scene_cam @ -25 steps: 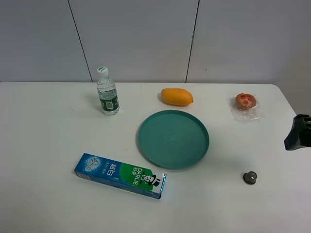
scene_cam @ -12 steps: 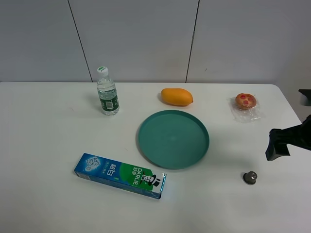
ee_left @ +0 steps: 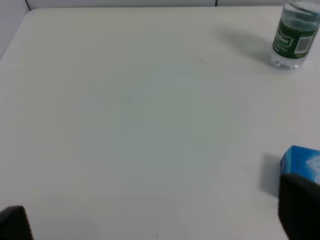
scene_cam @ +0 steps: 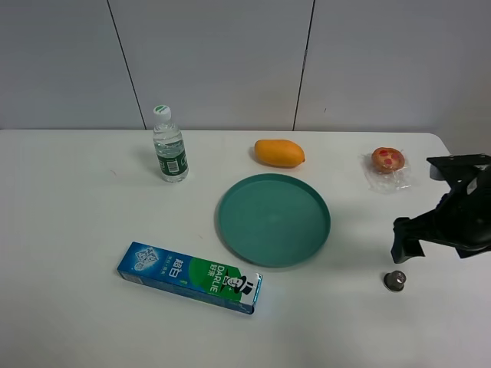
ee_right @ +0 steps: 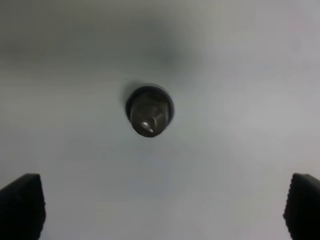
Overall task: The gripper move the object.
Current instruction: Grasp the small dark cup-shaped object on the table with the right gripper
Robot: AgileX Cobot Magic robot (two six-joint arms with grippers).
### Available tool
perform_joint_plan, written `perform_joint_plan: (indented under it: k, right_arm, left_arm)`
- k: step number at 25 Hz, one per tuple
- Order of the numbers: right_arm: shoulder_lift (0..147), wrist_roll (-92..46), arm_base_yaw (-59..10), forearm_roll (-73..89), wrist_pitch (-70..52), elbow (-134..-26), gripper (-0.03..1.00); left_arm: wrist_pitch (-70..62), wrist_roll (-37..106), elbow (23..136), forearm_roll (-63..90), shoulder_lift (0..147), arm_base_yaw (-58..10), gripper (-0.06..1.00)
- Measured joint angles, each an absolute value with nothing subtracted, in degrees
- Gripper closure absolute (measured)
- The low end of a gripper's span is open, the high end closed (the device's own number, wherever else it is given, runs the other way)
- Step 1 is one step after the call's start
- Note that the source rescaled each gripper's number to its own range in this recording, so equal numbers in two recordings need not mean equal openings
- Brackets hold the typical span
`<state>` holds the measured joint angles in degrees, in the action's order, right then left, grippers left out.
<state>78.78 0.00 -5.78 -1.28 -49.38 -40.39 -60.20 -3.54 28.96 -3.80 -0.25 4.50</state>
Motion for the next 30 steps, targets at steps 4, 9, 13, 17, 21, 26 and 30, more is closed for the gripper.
perform_joint_plan:
  k: [4, 9, 13, 17, 21, 26, 30]
  right_arm:
    - [83.4, 0.0, -6.5, -1.3, -47.8, -40.4, 0.01]
    - [84.8, 0.0, -6.8, -1.8, -46.9, -40.4, 0.01]
    - [84.8, 0.0, -9.1, -5.2, -42.5, -38.1, 0.04]
    - [85.1, 0.0, -10.5, -5.9, -36.3, -32.7, 0.06]
    - [85.1, 0.0, -10.5, -5.9, -32.9, -30.4, 0.06]
    - [85.1, 0.0, -10.5, -5.9, -29.3, -30.4, 0.06]
    - [87.6, 0.0, -10.5, -6.0, -27.0, -30.4, 0.07]
  left_arm:
    - [-60.2, -3.5, 29.0, -3.8, -0.2, 4.5, -0.06]
    - [-60.2, -3.5, 29.0, -3.8, -0.2, 4.5, -0.06]
    - [-60.2, -3.5, 29.0, -3.8, -0.2, 4.5, -0.06]
    - [-60.2, -3.5, 29.0, -3.8, -0.2, 4.5, -0.06]
    - [-60.2, -3.5, 29.0, -3.8, -0.2, 4.5, -0.06]
    - [-60.2, -3.5, 29.0, -3.8, -0.2, 4.5, -0.06]
    - [-60.2, -3.5, 29.0, -3.8, -0.2, 4.5, -0.06]
